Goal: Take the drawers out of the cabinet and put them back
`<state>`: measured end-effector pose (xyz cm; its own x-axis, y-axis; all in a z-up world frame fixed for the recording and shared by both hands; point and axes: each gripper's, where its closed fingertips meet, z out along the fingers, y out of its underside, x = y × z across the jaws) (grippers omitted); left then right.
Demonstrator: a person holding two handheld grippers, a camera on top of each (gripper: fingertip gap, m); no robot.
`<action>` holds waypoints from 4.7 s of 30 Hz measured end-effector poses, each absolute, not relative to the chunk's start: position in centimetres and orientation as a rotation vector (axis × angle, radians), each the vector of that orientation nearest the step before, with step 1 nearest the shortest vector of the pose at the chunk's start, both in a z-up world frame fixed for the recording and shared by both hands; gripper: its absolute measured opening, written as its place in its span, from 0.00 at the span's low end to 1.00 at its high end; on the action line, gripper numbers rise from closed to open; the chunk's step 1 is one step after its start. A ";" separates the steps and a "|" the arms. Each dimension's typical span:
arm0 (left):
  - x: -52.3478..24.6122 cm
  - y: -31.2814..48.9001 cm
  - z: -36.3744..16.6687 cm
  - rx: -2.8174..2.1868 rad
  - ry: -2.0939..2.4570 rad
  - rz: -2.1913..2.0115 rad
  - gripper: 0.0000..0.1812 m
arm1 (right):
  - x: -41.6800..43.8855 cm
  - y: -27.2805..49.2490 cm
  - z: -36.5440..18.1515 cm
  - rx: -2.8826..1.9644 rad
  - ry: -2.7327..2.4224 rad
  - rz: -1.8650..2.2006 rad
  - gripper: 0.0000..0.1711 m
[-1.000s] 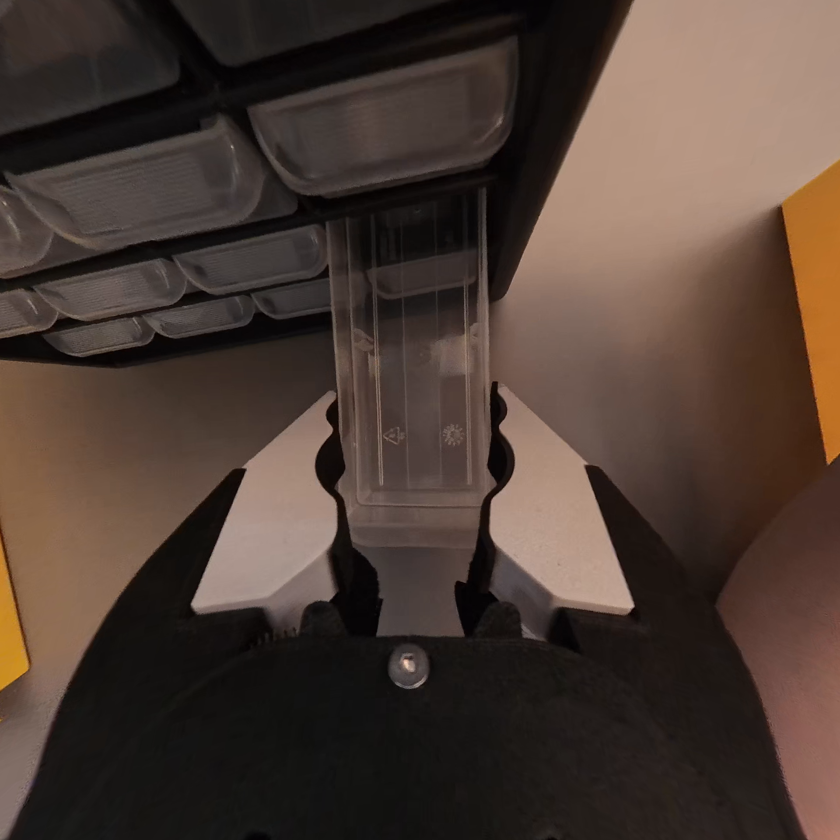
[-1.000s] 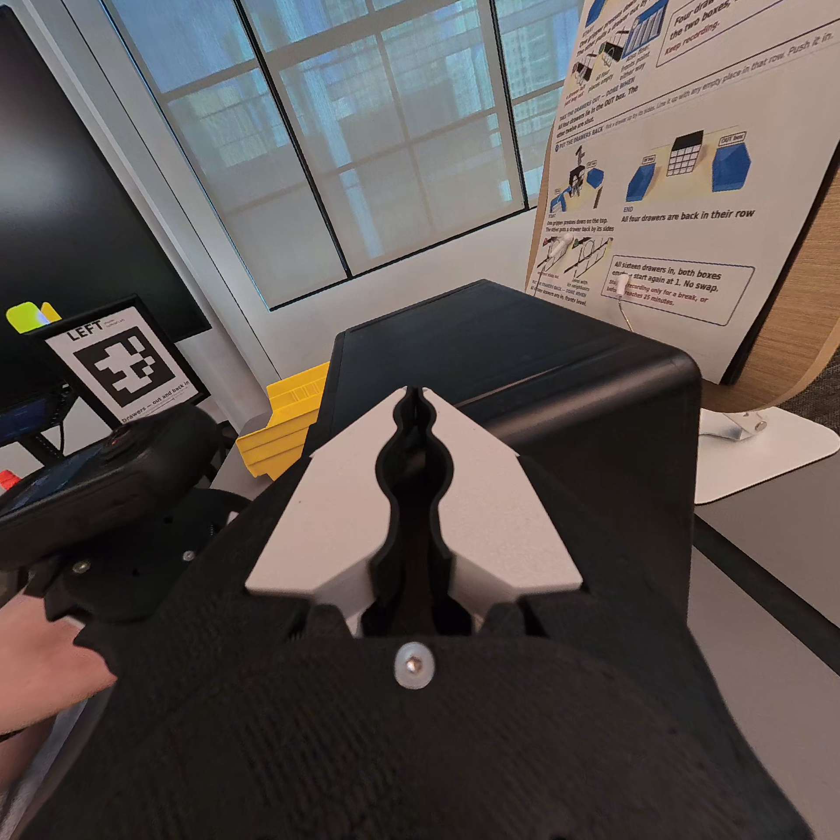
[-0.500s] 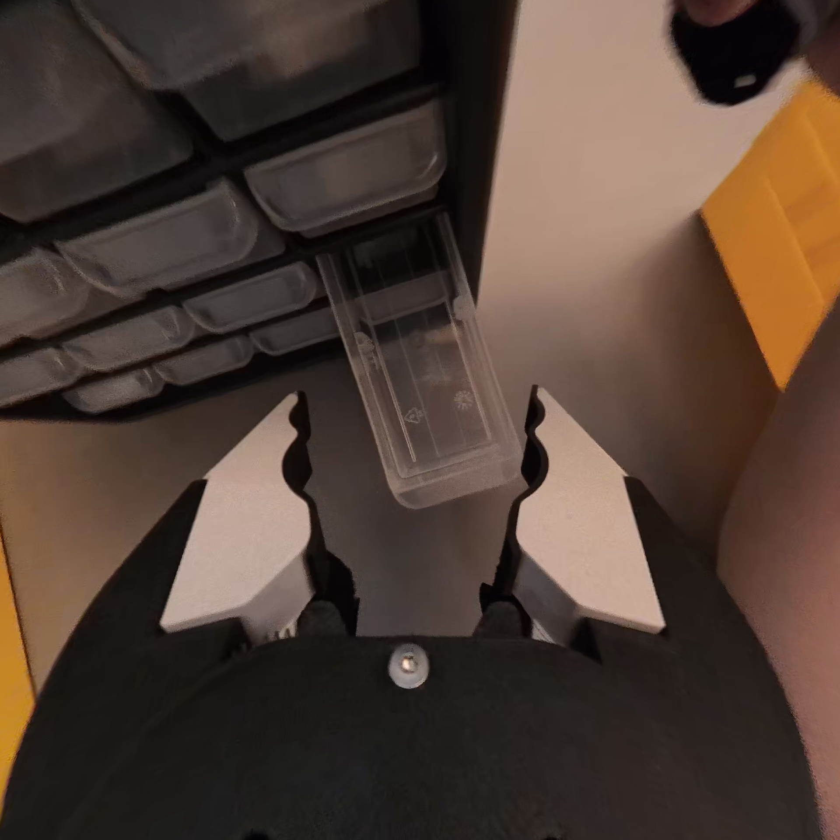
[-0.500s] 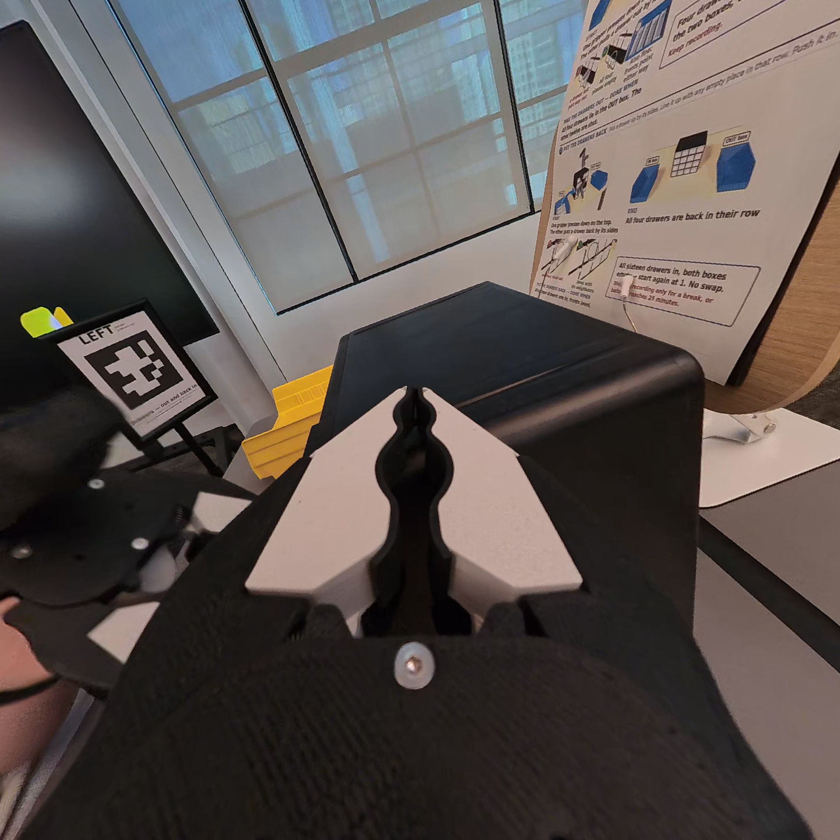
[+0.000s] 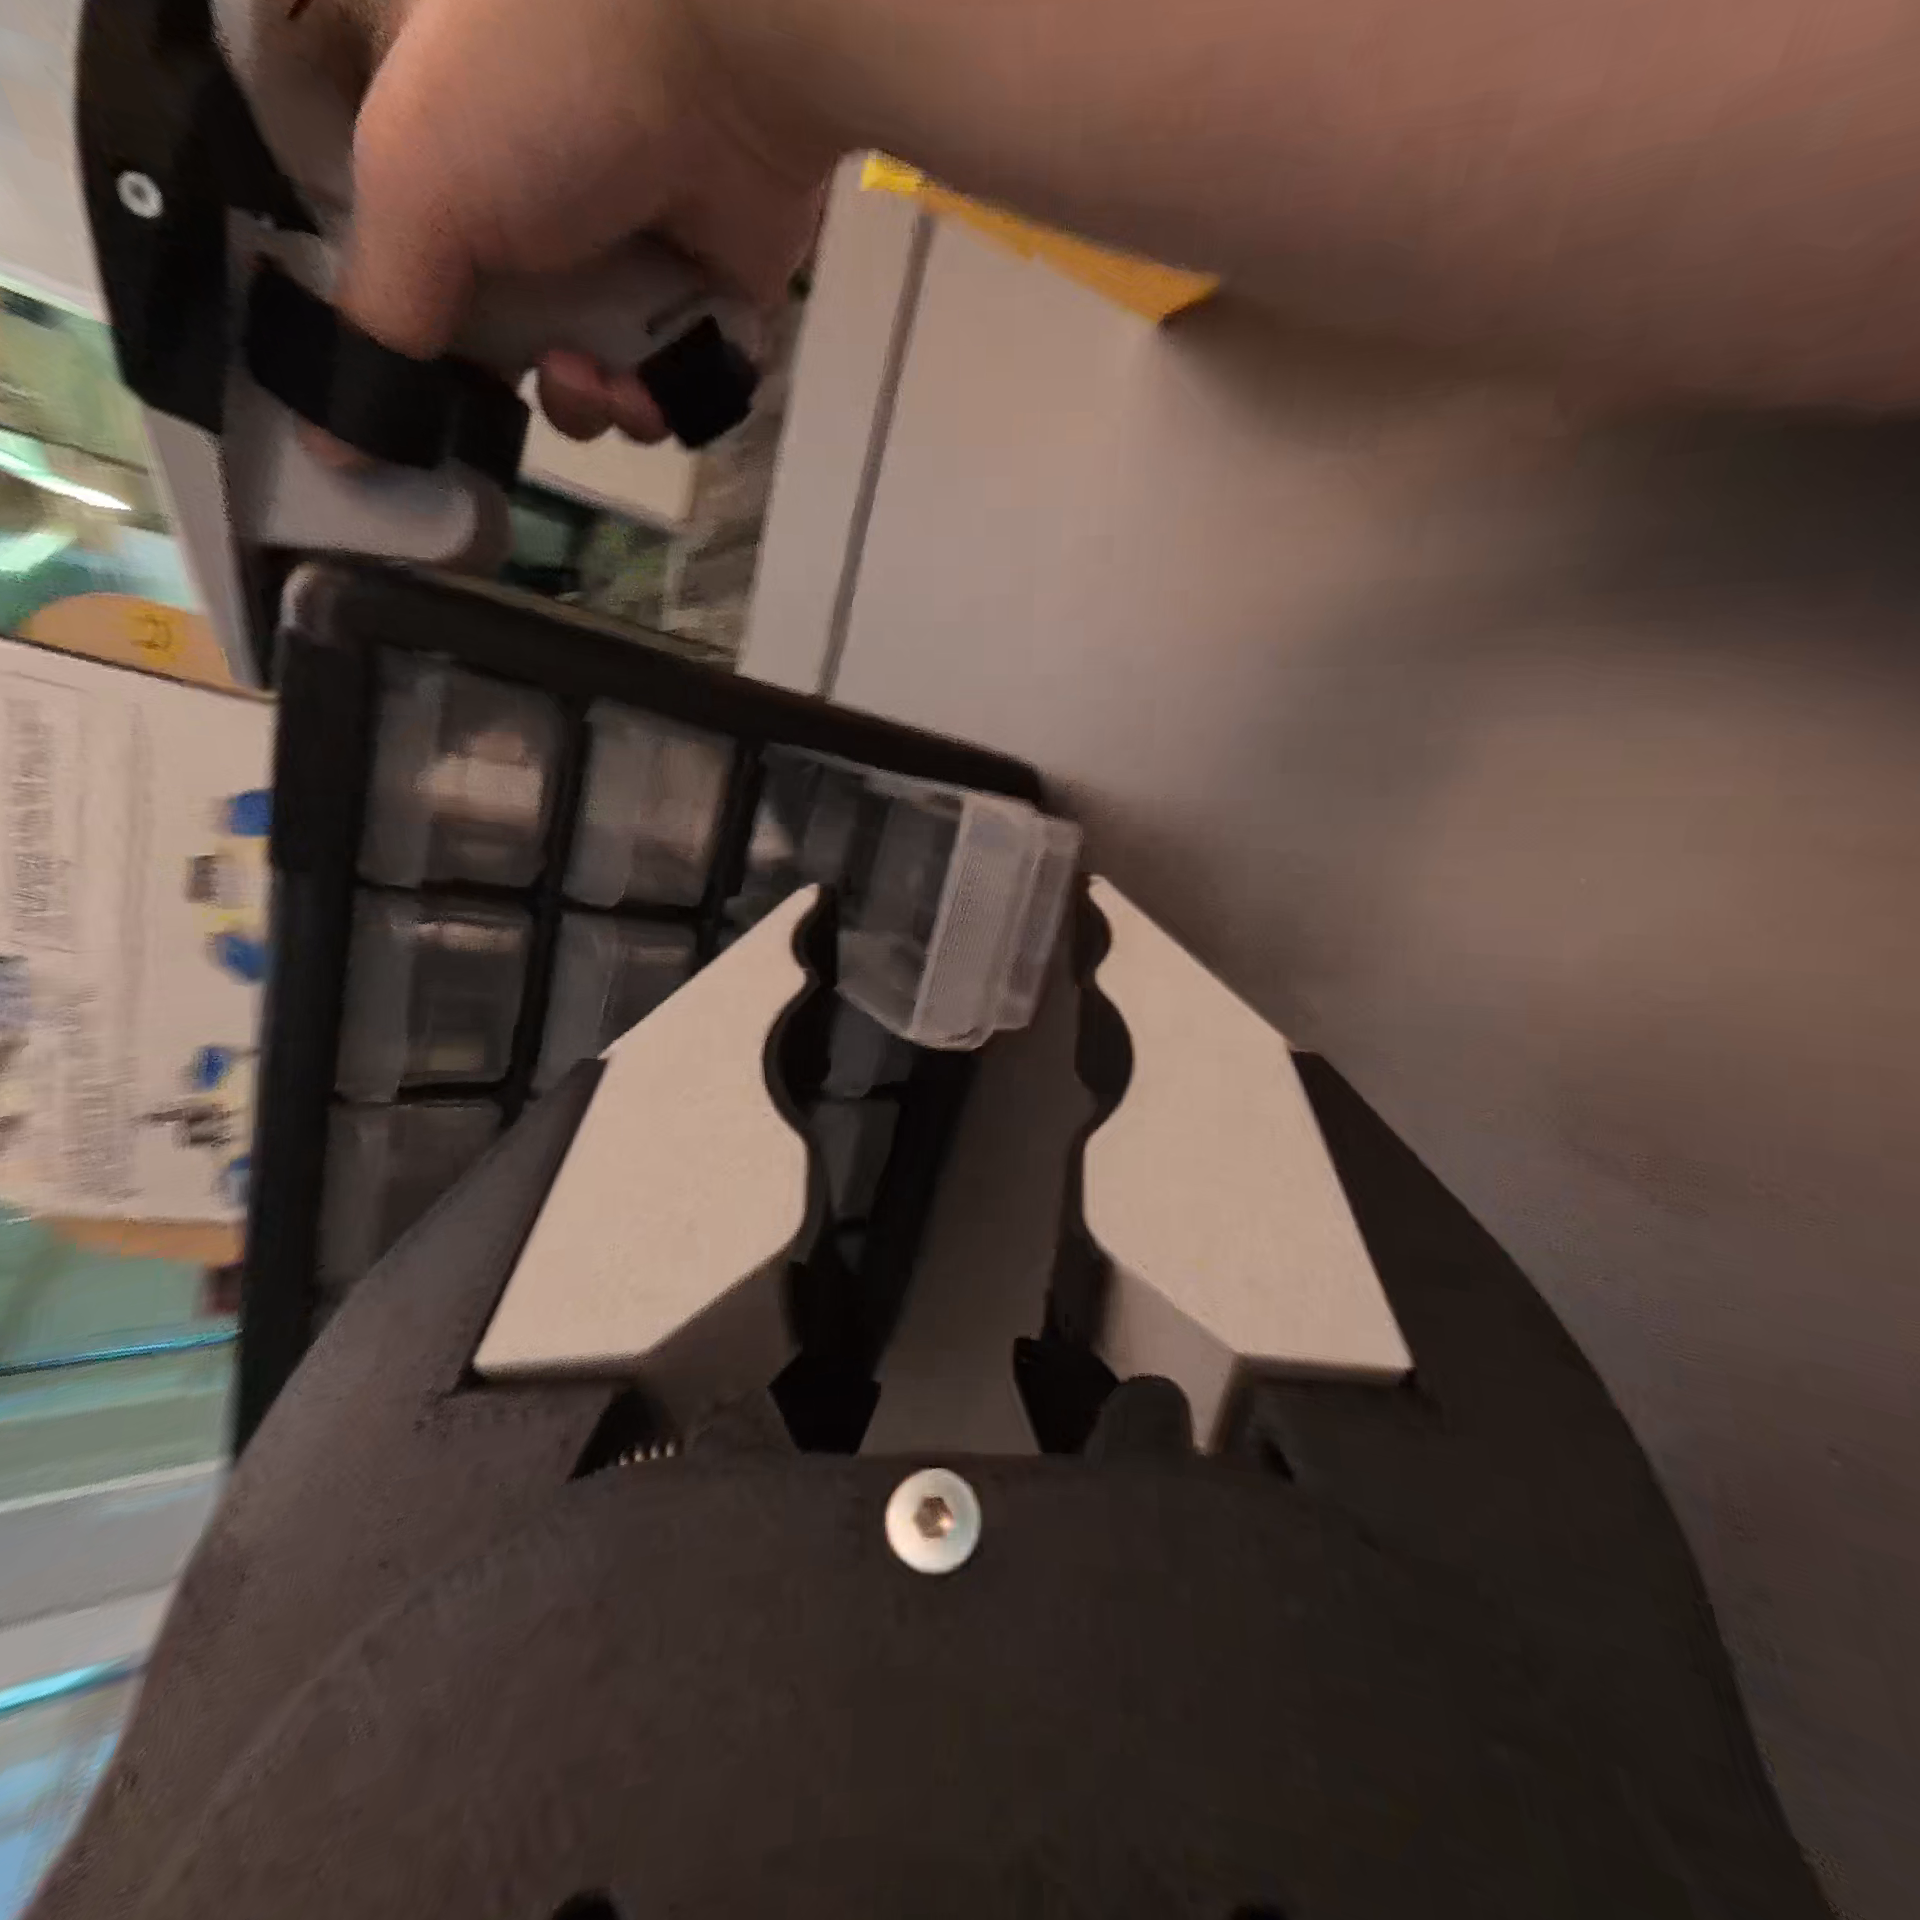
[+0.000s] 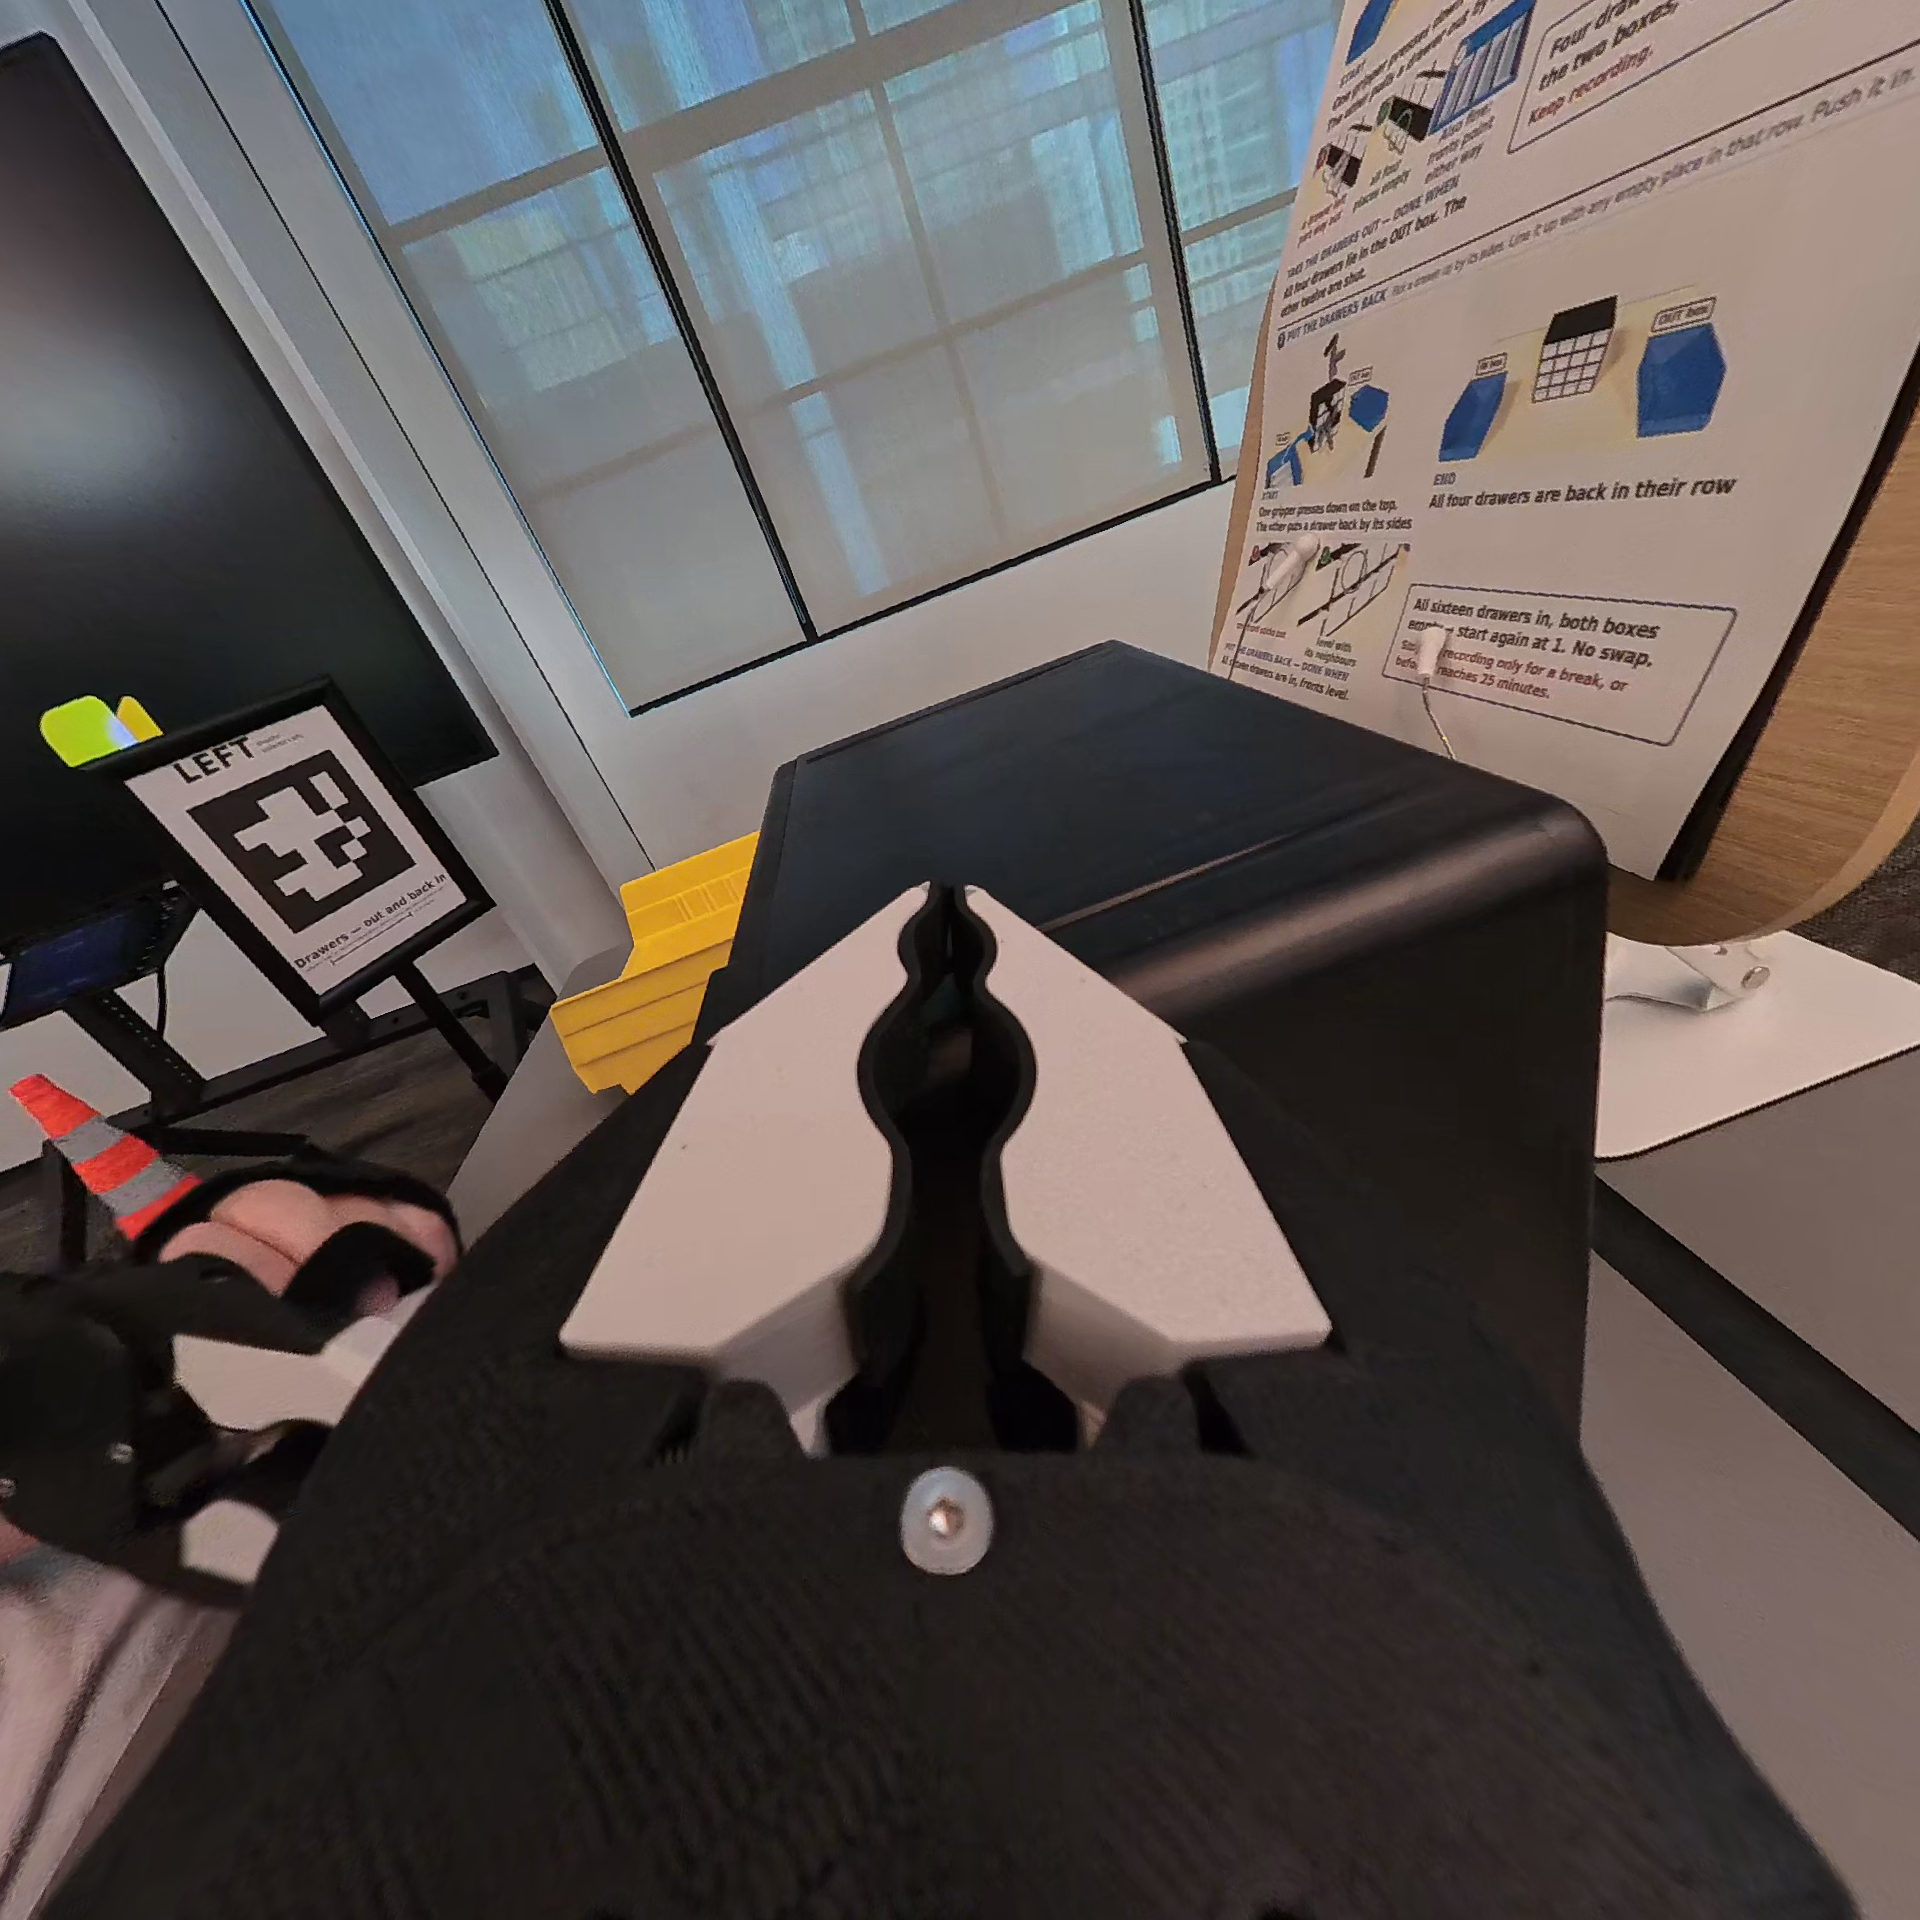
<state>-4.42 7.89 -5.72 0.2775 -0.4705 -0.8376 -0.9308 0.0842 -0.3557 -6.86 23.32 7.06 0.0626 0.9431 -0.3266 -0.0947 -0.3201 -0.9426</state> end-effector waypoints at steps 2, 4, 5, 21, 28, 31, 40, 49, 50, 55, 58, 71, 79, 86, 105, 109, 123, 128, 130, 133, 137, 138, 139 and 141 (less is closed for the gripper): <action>-5.2 8.6 -6.6 -1.528 1.384 0.647 0.16 | -6.9 23.3 7.0 -1.420 -0.918 1.417 0.00; -5.6 9.0 -7.5 -1.544 1.401 0.648 0.14 | -6.9 23.3 7.0 -1.423 -0.919 1.412 0.00; -5.7 9.1 -7.9 -1.554 1.410 0.634 0.14 | -6.9 23.3 7.0 -1.424 -0.920 1.410 0.00; -5.9 15.1 -7.1 -1.570 1.390 0.665 0.11 | -6.8 23.6 7.0 -1.426 -0.905 1.409 0.00; -6.6 17.8 -6.5 -1.459 1.294 0.808 0.14 | -6.7 23.6 7.0 -1.422 -0.903 1.419 0.00; -5.4 16.1 -5.7 -1.271 1.295 0.832 0.08 | -6.7 23.6 7.0 -1.425 -0.906 1.415 0.00; -6.1 16.9 -6.4 -1.325 1.271 0.807 0.02 | -6.8 23.6 7.0 -1.429 -0.903 1.412 0.00; -6.4 18.2 -6.3 -1.352 1.264 0.803 0.02 | -6.8 23.6 7.0 -1.438 -0.904 1.405 0.00; -6.4 18.0 -6.4 -1.368 1.267 0.770 0.02 | -6.8 23.6 7.0 -1.440 -0.904 1.404 0.00; -6.7 14.4 -0.9 -1.332 1.148 0.473 0.01 | -6.8 23.6 6.9 -1.461 -0.912 1.375 0.00; -9.7 13.2 6.2 -1.338 0.966 0.244 0.01 | -6.8 23.7 6.8 -1.481 -0.915 1.337 0.00; -24.0 18.3 12.6 -1.632 0.574 -0.546 0.13 | -6.8 24.2 6.6 -1.566 -0.909 1.202 0.00; -25.0 20.4 8.9 -1.742 0.740 -0.540 0.01 | -6.7 24.3 6.5 -1.604 -0.912 1.137 0.00; -24.1 20.2 6.5 -1.842 0.798 -0.713 0.00 | -6.5 24.4 6.7 -1.613 -0.935 0.996 0.00; -24.0 19.3 6.5 -1.796 0.790 -0.924 0.00 | -7.8 16.9 -4.7 -1.028 -1.243 -0.775 0.13; -24.0 19.3 6.6 -1.791 0.790 -0.942 0.00 | -7.3 18.6 -5.8 -1.032 -1.247 -0.889 0.13; -23.8 19.1 6.6 -1.780 0.802 -0.973 0.00 | -7.3 13.1 -5.7 -1.066 -1.426 -0.838 0.06; -23.8 19.1 6.6 -1.776 0.819 -0.938 0.00 | -7.9 12.4 -5.6 -1.415 -1.590 -0.436 0.21; -23.8 19.1 6.5 -1.767 0.837 -0.913 0.00 | -8.3 12.5 -5.3 -1.514 -1.659 -0.311 0.21; -23.8 19.1 6.5 -1.760 0.848 -0.892 0.00 | -7.8 13.6 -6.1 -1.707 -1.751 -0.246 0.19; -23.8 19.1 6.5 -1.762 0.847 -0.888 0.00 | -6.9 14.4 -8.0 -1.866 -1.848 -0.254 0.14; -23.8 19.1 6.5 -1.761 0.847 -0.889 0.00 | -6.8 14.6 -8.3 -1.873 -1.863 -0.284 0.11; -23.8 19.1 6.5 -1.762 0.846 -0.892 0.00 | -6.6 14.8 -8.4 -1.868 -1.872 -0.318 0.10; -23.8 19.1 6.5 -1.763 0.845 -0.894 0.00 | -6.5 14.9 -8.7 -1.869 -1.888 -0.357 0.10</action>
<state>-23.75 19.08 6.52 0.4935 -0.8467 0.1987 -0.1501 -0.3080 -0.9395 -6.52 14.89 -8.67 0.0256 0.8716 0.4895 0.9902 0.0451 -0.1321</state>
